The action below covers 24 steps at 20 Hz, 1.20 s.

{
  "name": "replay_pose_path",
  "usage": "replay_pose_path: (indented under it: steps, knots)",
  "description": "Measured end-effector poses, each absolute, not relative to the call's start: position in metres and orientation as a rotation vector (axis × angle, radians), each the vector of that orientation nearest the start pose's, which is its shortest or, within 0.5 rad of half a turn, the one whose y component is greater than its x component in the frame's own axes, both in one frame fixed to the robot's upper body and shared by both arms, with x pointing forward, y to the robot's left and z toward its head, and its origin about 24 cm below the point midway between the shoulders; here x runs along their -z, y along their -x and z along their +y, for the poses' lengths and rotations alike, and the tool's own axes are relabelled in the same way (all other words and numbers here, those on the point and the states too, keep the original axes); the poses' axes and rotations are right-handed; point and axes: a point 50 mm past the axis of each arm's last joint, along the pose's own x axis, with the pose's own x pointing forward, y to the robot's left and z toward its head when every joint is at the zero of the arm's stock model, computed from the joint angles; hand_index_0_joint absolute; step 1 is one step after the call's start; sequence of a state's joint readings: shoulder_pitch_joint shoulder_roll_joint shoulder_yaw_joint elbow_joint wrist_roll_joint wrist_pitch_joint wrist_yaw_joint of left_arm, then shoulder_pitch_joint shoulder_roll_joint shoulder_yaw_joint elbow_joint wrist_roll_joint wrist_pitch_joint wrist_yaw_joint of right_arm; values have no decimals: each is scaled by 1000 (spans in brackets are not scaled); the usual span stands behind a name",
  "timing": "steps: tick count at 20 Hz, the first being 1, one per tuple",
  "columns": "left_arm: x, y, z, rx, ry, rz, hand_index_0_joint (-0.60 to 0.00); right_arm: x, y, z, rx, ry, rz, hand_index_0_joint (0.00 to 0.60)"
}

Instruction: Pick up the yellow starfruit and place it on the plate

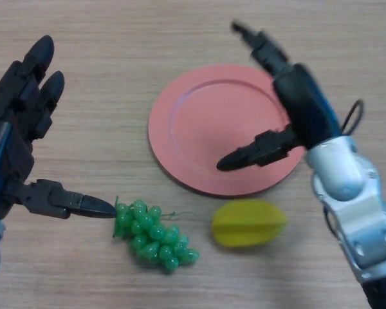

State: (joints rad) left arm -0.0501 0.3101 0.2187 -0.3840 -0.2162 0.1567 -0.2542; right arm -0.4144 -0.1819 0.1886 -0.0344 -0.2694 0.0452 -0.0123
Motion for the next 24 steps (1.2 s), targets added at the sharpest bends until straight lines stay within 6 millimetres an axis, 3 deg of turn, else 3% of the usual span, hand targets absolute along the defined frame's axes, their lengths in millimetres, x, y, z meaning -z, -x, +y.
replay_pose_path:
  steps: [4,8,13,24]
  knots:
    - [-149,-247,214,147,-159,-306,0,-162,-289,-125,-170,412,-372,0]
    - [-155,-250,211,156,-157,-331,0,-174,-269,-126,-203,349,-402,0]
    - [-156,-250,210,160,-158,-332,0,-171,-247,-130,-252,266,-348,0]
    - [-154,-248,206,162,-148,-331,0,-158,-237,-140,-235,246,-237,0]
